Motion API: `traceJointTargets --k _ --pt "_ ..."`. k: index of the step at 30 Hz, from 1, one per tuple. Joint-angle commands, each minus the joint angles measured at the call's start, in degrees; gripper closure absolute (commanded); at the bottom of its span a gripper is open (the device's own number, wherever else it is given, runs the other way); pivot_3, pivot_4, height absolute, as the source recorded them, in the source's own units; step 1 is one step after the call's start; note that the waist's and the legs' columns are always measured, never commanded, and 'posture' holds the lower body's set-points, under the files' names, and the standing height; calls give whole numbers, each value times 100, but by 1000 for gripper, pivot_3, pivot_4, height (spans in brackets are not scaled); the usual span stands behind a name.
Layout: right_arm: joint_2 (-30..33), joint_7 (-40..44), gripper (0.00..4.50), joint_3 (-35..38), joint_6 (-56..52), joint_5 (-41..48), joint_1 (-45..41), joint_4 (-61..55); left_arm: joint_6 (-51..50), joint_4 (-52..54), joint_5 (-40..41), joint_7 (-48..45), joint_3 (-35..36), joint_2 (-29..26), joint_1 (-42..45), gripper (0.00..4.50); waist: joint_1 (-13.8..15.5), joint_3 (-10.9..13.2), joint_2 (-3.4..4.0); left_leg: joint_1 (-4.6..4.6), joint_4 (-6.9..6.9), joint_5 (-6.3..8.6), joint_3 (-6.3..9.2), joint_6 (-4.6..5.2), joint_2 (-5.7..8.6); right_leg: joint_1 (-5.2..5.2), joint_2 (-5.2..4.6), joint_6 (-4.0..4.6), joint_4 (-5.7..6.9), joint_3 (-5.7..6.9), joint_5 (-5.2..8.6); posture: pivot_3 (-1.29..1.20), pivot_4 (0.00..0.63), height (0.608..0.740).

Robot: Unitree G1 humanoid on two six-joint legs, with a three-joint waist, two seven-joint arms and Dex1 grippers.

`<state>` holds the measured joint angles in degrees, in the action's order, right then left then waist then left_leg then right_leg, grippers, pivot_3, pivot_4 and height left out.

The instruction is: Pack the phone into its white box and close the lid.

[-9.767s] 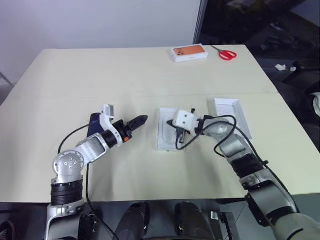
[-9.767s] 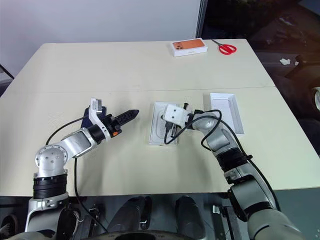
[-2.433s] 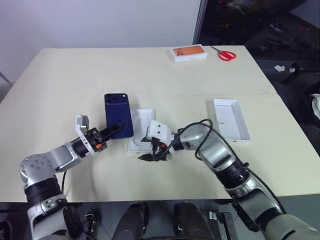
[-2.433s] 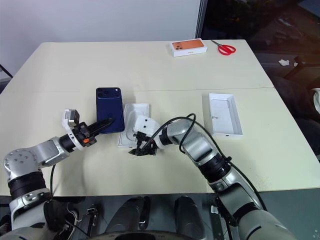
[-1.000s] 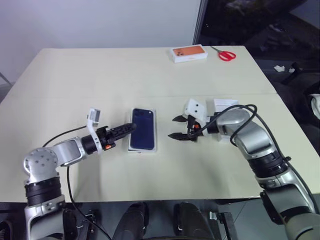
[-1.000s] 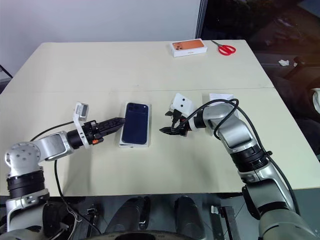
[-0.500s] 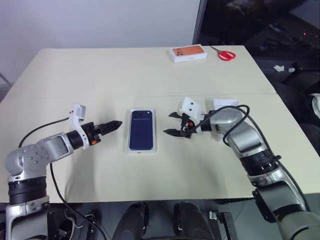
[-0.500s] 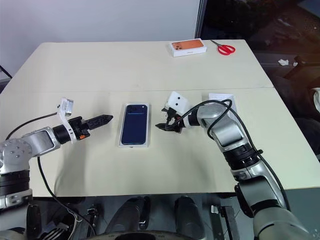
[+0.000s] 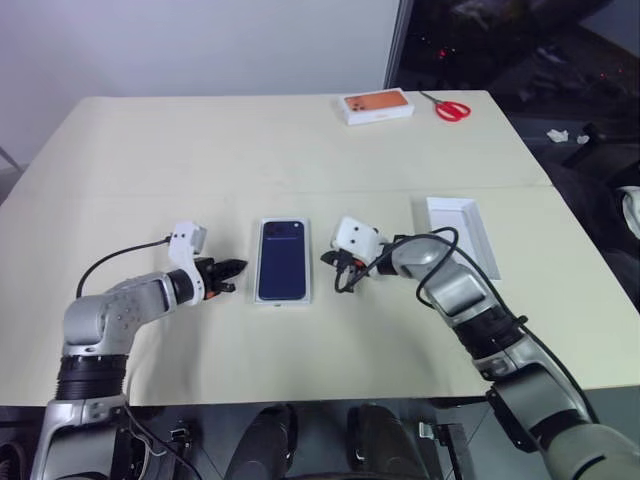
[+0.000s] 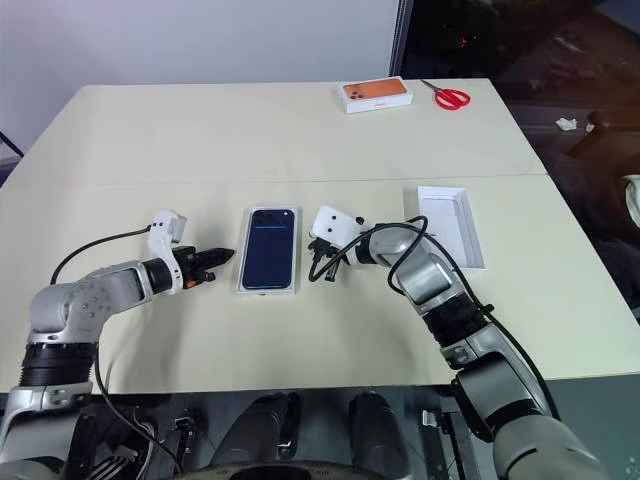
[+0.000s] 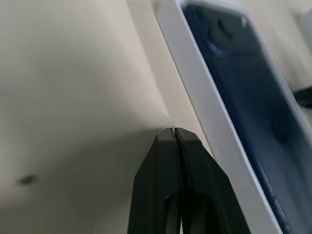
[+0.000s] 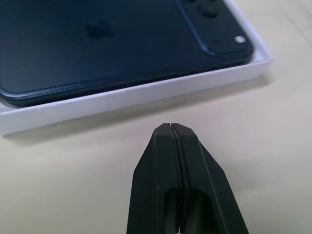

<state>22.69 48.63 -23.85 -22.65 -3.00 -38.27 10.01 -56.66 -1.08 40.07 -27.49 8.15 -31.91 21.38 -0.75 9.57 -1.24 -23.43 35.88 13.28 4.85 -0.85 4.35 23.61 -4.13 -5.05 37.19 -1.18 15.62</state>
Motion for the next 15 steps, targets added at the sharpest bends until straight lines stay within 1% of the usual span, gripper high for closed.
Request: traceJointTargets --k 1,4,8,15 --pt "-67 -27 4500 -4 134 -98 -50 -125 -51 1 -218 -118 -373 134 97 4420 18 0 0 1 1 0 0 0 0 -2 0 0 0 1 0 0 150 740" --pt "-16 98 4500 90 51 -10 -4 -226 -81 -105 -321 -189 -572 379 290 4420 45 -1 1 1 8 0 5 0 7 -10 -3 0 -1 7 0 0 150 740" --pt "244 183 4500 145 102 -92 74 -222 -72 -229 -510 -278 -873 746 507 4420 125 -2 3 1 14 1 5 2 15 -15 -9 0 -2 10 0 0 150 740" --pt "1056 358 4500 398 330 -187 417 -152 -46 -423 -678 -350 -1154 1500 795 4420 198 -4 6 2 25 4 15 10 48 -31 -41 -1 -5 21 0 0 150 740"
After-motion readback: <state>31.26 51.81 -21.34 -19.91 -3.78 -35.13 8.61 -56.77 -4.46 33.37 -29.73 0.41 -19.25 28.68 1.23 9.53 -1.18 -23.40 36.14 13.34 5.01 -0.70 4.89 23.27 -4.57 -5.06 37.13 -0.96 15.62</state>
